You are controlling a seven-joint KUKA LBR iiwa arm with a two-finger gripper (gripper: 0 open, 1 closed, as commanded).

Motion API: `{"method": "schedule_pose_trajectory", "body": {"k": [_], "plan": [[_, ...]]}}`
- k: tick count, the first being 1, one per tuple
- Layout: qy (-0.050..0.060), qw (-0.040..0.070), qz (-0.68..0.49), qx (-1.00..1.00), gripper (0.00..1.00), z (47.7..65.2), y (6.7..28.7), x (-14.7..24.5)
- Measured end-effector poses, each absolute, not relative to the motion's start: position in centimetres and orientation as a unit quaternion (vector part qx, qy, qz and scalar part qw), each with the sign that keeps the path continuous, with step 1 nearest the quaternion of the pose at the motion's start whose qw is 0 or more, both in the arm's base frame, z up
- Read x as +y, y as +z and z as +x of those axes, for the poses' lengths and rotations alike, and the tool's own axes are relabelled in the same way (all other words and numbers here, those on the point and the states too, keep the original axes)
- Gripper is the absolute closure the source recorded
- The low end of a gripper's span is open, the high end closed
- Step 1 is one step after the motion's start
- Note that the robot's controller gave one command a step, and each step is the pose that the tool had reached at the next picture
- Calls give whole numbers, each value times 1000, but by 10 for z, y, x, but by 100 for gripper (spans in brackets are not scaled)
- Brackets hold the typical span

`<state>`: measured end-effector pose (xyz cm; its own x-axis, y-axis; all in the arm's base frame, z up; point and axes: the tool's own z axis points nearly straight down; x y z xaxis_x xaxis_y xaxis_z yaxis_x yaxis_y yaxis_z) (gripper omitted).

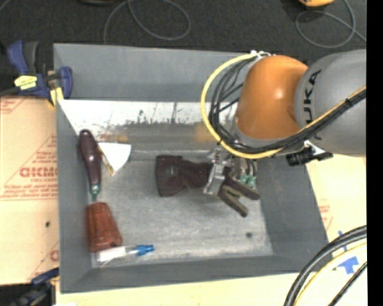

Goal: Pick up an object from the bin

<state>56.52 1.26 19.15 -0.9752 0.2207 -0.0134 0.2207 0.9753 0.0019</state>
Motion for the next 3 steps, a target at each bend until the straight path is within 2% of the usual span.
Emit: {"method": "schedule_pose_trajectory", "body": {"k": [3], "plan": [[0, 7, 111, 994, 100, 565, 191, 13]]}}
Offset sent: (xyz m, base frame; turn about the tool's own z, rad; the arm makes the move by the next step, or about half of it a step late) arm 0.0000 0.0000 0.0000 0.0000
